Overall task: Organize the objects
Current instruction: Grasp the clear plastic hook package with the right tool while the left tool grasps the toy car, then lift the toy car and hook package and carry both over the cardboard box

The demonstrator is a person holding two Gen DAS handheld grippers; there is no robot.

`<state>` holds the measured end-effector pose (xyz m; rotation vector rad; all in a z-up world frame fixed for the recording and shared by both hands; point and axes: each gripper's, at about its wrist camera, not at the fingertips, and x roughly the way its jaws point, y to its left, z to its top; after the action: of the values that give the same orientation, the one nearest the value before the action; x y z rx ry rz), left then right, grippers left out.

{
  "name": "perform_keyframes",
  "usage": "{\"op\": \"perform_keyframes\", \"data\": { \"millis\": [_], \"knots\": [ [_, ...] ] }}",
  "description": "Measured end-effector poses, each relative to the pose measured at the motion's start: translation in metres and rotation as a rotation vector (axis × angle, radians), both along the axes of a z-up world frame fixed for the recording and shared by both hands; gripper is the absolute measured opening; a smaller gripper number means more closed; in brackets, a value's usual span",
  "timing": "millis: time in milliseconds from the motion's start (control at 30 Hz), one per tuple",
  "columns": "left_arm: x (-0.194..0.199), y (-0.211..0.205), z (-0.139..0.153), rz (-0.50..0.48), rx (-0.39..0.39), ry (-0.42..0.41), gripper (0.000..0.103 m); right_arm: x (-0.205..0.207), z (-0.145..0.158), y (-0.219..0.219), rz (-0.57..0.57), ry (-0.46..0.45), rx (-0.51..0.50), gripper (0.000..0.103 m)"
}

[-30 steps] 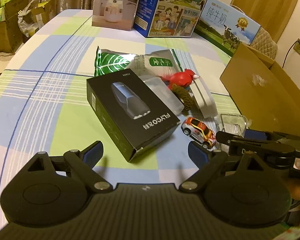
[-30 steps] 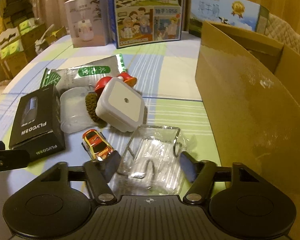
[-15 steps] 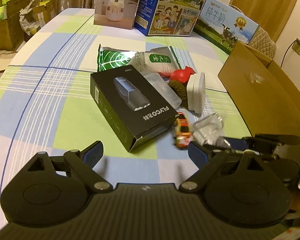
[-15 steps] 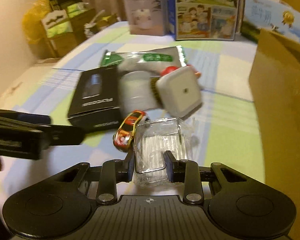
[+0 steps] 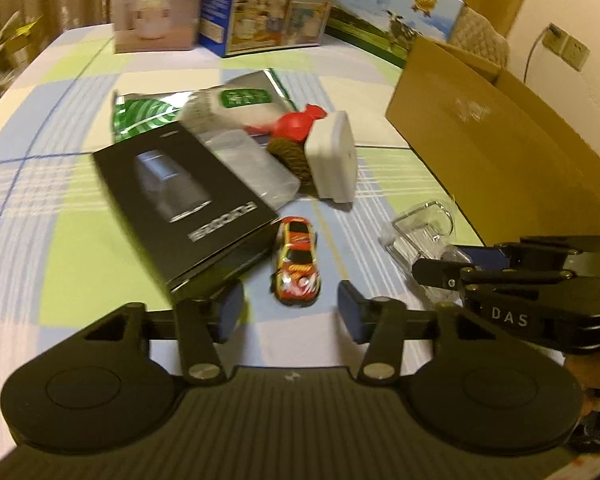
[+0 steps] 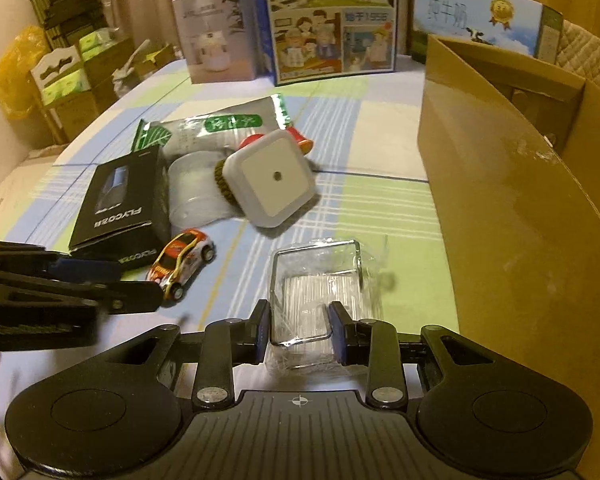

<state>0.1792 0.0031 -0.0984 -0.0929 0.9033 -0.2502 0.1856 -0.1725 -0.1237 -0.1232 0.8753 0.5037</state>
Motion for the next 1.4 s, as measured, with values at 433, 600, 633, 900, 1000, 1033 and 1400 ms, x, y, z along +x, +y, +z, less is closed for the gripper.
{"op": "perform_keyframes", "data": {
  "millis": [433,600,633,900,1000,1033,1400],
  "knots": [
    [0.016,-0.021,-0.015,-0.029,0.087,-0.017,0.027,-0.004,-0.001,0.000,0.007,0.002,-0.002,0.029],
    [-0.008,-0.022,-0.008,-0.039,0.106,0.022,0.027,-0.021,0.001,0.001,0.039,0.022,0.009,0.029],
    [-0.015,-0.022,-0.007,-0.040,0.108,0.026,0.027,-0.026,0.001,0.002,0.047,0.022,0.007,0.029],
    [-0.031,-0.014,-0.005,-0.025,0.106,0.033,0.031,-0.050,0.001,-0.002,0.052,-0.042,-0.023,0.051],
    [-0.025,-0.015,-0.004,-0.033,0.110,0.020,0.033,-0.049,-0.001,-0.004,0.034,-0.019,-0.017,0.053],
    [-0.023,-0.016,-0.004,-0.042,0.113,0.018,0.033,-0.050,-0.002,-0.004,0.034,-0.018,-0.024,0.053],
    [-0.016,-0.026,-0.013,-0.094,0.180,0.019,0.034,-0.053,-0.009,0.009,0.080,-0.049,-0.105,0.053]
  ]
}}
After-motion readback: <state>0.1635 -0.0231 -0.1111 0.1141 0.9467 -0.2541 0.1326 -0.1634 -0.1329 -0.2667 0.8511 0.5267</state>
